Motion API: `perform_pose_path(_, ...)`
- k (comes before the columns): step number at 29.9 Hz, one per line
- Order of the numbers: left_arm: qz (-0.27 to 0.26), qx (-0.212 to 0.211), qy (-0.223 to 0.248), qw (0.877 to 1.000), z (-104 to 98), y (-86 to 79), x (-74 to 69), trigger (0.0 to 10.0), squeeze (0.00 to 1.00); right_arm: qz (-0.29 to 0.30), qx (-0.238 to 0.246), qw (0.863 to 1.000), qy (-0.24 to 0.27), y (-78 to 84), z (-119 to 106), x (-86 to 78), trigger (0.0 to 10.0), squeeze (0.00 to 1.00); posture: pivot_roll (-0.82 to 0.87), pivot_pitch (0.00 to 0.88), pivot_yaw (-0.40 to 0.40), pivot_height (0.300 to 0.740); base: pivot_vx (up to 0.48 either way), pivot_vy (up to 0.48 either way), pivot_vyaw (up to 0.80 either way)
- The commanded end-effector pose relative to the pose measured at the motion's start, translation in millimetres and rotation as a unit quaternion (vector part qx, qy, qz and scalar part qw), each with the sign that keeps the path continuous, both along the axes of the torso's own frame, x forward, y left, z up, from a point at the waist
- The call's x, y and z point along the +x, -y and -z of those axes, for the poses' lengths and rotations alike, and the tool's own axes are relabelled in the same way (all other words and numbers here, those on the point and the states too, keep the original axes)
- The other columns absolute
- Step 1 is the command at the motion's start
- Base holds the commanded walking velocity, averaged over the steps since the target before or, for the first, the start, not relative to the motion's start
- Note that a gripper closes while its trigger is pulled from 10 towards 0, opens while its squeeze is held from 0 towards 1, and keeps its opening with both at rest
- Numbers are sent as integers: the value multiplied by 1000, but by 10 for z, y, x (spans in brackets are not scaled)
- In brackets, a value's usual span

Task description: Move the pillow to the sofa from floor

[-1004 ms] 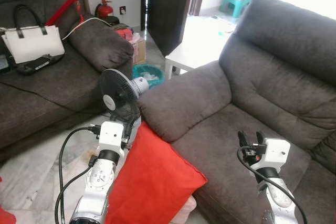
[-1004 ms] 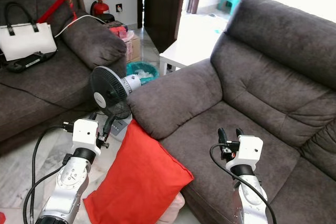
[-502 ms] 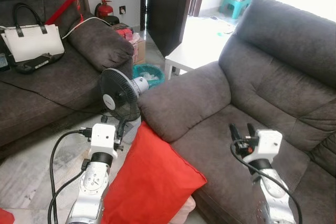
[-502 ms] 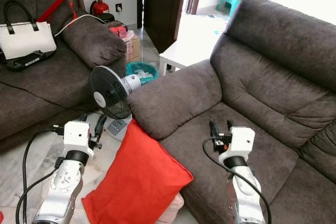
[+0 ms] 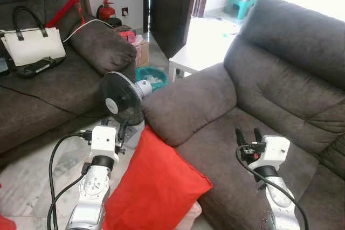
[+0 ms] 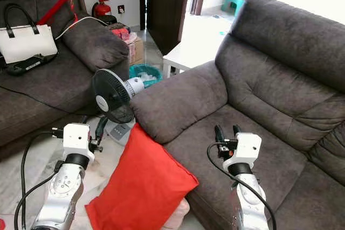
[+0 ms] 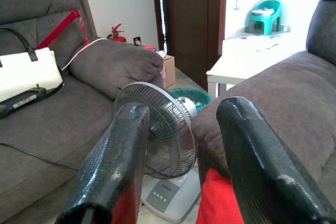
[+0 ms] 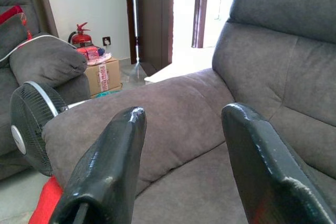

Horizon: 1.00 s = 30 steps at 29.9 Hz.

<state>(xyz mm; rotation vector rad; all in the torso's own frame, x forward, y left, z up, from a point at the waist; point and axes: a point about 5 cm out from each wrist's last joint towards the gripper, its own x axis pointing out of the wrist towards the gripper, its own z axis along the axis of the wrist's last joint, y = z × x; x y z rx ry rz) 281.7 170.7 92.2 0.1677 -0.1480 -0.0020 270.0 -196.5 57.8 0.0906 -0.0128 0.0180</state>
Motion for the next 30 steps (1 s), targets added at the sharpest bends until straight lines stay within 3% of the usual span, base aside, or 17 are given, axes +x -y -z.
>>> perform_pose_path(1, 11, -8, -1, 1000, -24, 53, 35, 10000, 0, 8, 1, 1000, 9, 28, -52, 7, 10000, 0, 48, 0, -88, 740, 0, 0, 0)
perform_pose_path(12, 16, -4, -2, 1000, -38, 23, 80, 10000, 0, 16, -3, 1000, -19, 47, 24, 31, 10000, 0, 48, 0, -78, 740, 0, 0, 0)
perform_pose_path(30, 12, -7, -2, 1000, -39, 47, 59, 10000, 0, 3, -16, 1000, -26, 19, -8, 99, 10000, 0, 60, 0, -102, 611, 0, 0, 0)
